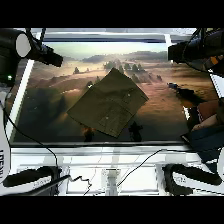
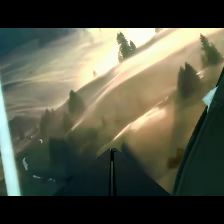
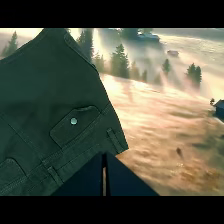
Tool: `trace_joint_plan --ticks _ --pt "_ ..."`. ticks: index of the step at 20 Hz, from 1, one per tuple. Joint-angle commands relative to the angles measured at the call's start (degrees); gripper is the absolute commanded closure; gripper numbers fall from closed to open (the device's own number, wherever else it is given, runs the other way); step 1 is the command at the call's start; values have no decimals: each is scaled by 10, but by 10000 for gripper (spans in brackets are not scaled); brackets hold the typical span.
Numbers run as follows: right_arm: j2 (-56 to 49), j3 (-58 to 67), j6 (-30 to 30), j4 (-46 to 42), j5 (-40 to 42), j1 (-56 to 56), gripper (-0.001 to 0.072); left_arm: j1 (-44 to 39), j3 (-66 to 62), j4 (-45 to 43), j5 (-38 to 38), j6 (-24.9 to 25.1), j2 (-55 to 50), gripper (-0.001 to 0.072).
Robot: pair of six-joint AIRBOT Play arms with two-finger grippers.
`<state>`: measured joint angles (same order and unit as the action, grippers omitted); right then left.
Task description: Fold the clothes and pants, and hang the long-sleeved shirts on hangers.
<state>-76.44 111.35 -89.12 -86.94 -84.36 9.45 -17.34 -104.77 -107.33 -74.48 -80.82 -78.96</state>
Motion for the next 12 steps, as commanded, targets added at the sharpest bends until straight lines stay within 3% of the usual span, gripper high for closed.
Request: trace_joint_plan --ticks 1,5,10,12 --pt "0 0 0 0 14 1 667 0 0 0 0 0 0 691" --pt "1 2 0 31 83 1 668 -1 0 0 0 0 0 691" --pt "1 2 1 70 85 1 668 -1 0 38 13 0 -2 691" --pt "1 1 3 70 47 1 669 6 11 46 40 -4 -8 690"
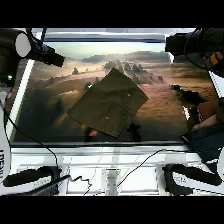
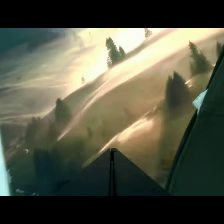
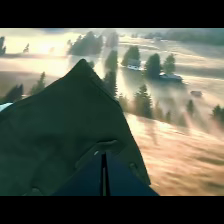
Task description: Fold the clothes and pants, and hang the long-sleeved shirts on hangers.
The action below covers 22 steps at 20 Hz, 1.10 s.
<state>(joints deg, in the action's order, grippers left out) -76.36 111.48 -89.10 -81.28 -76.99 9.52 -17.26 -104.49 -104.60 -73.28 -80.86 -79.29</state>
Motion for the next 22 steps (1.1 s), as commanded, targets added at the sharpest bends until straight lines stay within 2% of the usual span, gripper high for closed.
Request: trace_joint_plan --ticks 1,3,5,8,10,11,12,13,14,15,17,18,19,21,22 --pt "0 -1 16 13 -71 0 669 14 25 18 52 -16 -5 689" --pt "0 -15 56 9 -152 0 669 47 76 21 78 -29 -5 689" --pt "1 -63 91 -7 -196 0 669 100 134 70 79 -29 -5 689" --pt "15 -200 140 18 -143 -22 670 201 214 201 80 -27 -5 689" --pt "14 -293 145 12 -74 -49 669 256 255 285 84 8 -5 689" --pt "10 -331 145 12 -34 -61 669 273 275 311 92 23 -5 583" --pt "6 -358 141 13 10 -70 660 283 292 318 95 30 -5 298" --pt "3 -381 119 11 44 -78 561 288 305 318 95 29 -10 80" --pt "-2 -398 85 7 76 -88 365 289 315 318 91 30 -18 83" --pt "-6 -414 55 7 105 -101 308 289 322 318 84 30 -28 92" --pt "-17 -434 21 31 152 -136 305 278 333 331 68 55 -52 92" --pt "-26 -440 2 57 174 -158 261 273 339 346 66 66 -65 92" --pt "-39 -444 -12 98 194 -184 248 270 343 363 66 75 -76 92" --pt "-72 -451 -5 202 218 -231 246 267 344 386 69 83 -94 91" --pt "-91 -452 33 256 223 -245 237 266 344 391 70 83 -100 91"
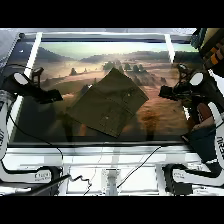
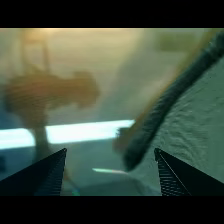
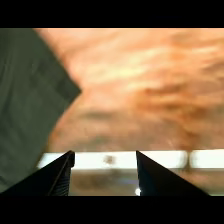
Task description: Fold the clothes and pants, and hang the long-sleeved shirts on hangers.
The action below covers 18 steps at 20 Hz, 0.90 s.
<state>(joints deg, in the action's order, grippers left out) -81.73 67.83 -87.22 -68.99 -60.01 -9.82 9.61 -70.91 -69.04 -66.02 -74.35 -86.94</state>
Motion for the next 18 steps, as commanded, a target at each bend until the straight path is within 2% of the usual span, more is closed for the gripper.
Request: trace_joint_plan --ticks 1,2,3,8,11,12,13,15,16,18 --pt "-59 -16 57 180 52 -58 190 -3 9 35 -2 18 -28 91" --pt "-81 -16 86 212 50 -55 135 -3 9 35 -2 18 -33 90" --pt "-102 -16 105 234 49 -48 116 -3 9 35 -2 18 -36 89" --pt "-177 -16 113 268 84 20 121 -3 9 34 -2 18 -37 88" --pt "-186 -16 91 271 122 54 142 -3 11 19 -11 31 -37 88" --pt "-187 -16 79 271 128 63 180 -3 14 13 -13 33 -37 88" --pt "-187 -16 69 271 137 71 272 -2 18 12 -13 33 -38 88" --pt "-187 -10 70 274 159 85 603 -2 31 0 -13 34 -38 88" --pt "-187 -2 70 273 170 91 669 -2 40 1 -12 40 -38 88" --pt "-187 26 70 271 193 101 669 -2 60 6 -4 43 -38 88"
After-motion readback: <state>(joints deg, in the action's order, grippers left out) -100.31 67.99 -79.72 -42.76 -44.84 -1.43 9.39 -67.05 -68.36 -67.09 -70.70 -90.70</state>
